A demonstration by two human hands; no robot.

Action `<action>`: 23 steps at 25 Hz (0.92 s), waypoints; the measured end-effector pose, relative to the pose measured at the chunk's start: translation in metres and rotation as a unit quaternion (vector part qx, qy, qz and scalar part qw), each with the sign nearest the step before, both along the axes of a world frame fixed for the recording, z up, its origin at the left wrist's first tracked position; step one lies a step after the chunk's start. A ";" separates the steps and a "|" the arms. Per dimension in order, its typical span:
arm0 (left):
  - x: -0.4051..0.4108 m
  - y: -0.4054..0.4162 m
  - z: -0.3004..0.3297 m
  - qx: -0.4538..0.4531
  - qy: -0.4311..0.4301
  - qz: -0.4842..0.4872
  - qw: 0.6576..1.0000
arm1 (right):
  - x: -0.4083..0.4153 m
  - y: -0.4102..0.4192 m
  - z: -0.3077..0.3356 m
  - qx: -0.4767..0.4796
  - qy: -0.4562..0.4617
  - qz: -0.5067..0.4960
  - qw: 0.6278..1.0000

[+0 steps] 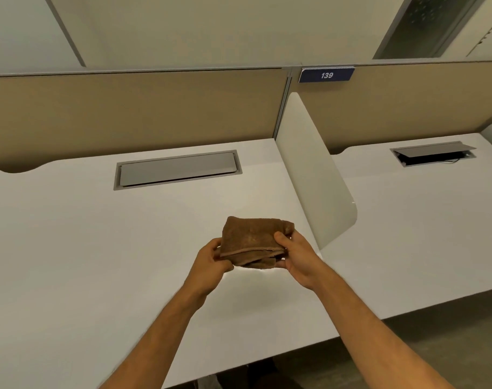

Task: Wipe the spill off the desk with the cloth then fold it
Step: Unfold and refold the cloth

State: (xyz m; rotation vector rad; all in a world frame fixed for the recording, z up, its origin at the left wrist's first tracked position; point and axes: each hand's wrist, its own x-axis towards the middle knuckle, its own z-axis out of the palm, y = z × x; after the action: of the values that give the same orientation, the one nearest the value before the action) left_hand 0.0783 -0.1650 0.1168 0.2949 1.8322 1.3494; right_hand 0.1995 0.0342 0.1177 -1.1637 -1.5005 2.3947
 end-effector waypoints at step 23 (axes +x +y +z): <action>-0.087 0.240 -0.128 -0.115 -0.043 0.154 0.981 | -0.118 0.176 -0.116 0.340 -0.136 0.005 0.931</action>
State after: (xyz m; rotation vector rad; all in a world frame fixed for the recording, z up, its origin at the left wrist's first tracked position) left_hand -0.0083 0.0755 -0.0113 -0.1726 1.9939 1.3124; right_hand 0.0815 0.2102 0.0013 -1.3116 -2.1617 1.5096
